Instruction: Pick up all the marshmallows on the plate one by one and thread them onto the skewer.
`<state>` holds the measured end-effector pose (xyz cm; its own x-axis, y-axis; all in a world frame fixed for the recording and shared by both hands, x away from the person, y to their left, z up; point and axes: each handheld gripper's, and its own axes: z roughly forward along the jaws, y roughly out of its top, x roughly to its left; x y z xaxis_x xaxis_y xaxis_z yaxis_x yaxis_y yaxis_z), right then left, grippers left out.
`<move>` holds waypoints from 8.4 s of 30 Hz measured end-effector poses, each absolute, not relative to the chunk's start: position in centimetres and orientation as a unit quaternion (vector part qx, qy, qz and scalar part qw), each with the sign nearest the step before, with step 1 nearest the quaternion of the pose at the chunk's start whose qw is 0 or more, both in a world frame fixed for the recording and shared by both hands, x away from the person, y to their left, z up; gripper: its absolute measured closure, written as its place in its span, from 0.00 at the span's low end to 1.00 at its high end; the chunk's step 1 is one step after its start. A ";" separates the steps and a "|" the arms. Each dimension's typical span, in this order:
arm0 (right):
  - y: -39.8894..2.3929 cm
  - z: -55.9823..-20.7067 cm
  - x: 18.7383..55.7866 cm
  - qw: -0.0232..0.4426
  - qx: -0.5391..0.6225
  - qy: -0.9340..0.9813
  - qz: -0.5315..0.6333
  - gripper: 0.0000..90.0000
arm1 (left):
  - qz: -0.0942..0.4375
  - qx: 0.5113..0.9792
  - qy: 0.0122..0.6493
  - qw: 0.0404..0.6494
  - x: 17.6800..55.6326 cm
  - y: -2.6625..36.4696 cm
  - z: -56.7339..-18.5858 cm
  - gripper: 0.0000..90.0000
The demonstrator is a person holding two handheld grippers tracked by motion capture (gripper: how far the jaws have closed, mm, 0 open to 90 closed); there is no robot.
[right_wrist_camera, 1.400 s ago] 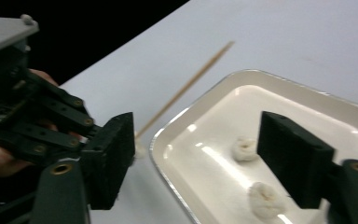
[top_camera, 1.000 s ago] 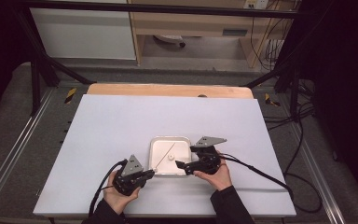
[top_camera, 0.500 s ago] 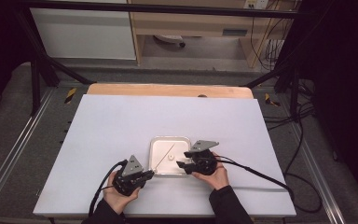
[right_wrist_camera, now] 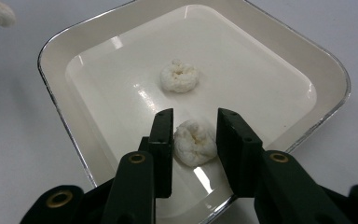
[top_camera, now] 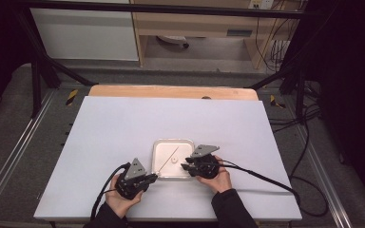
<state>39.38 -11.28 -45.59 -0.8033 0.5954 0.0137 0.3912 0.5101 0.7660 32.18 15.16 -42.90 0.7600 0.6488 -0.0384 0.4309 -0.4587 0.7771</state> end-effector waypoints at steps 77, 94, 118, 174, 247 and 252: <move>-15.7 -39.0 38.4 -0.039 0.327 0.725 0.605 0.80 | 0.127 0.858 0.259 0.424 31.0 13.9 -42.8 0.99; -14.9 -39.8 38.4 -0.069 0.327 0.728 0.599 0.86 | 0.127 0.870 0.241 0.410 30.9 13.6 -43.0 0.99; -13.7 -40.8 38.2 -0.088 0.328 0.731 0.592 0.88 | 0.120 0.866 0.254 0.414 31.2 13.6 -43.0 0.99; -12.3 -42.6 38.7 0.037 0.330 0.814 0.476 0.09 | 0.121 0.842 0.316 0.421 32.3 16.0 -42.4 0.99; -7.9 -43.7 42.5 0.090 0.284 0.865 0.403 0.78 | 0.117 0.838 0.320 0.425 32.7 16.7 -42.3 0.99; -8.3 -42.8 42.3 0.080 0.289 0.861 0.411 0.78 | 0.118 0.839 0.318 0.425 32.7 16.6 -42.3 0.99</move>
<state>42.25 -8.32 -42.76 -0.8196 0.5642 0.0999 0.4322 0.4943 0.7542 32.70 16.63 -42.31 0.7696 0.6343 -0.0729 0.4342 -0.4364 0.7881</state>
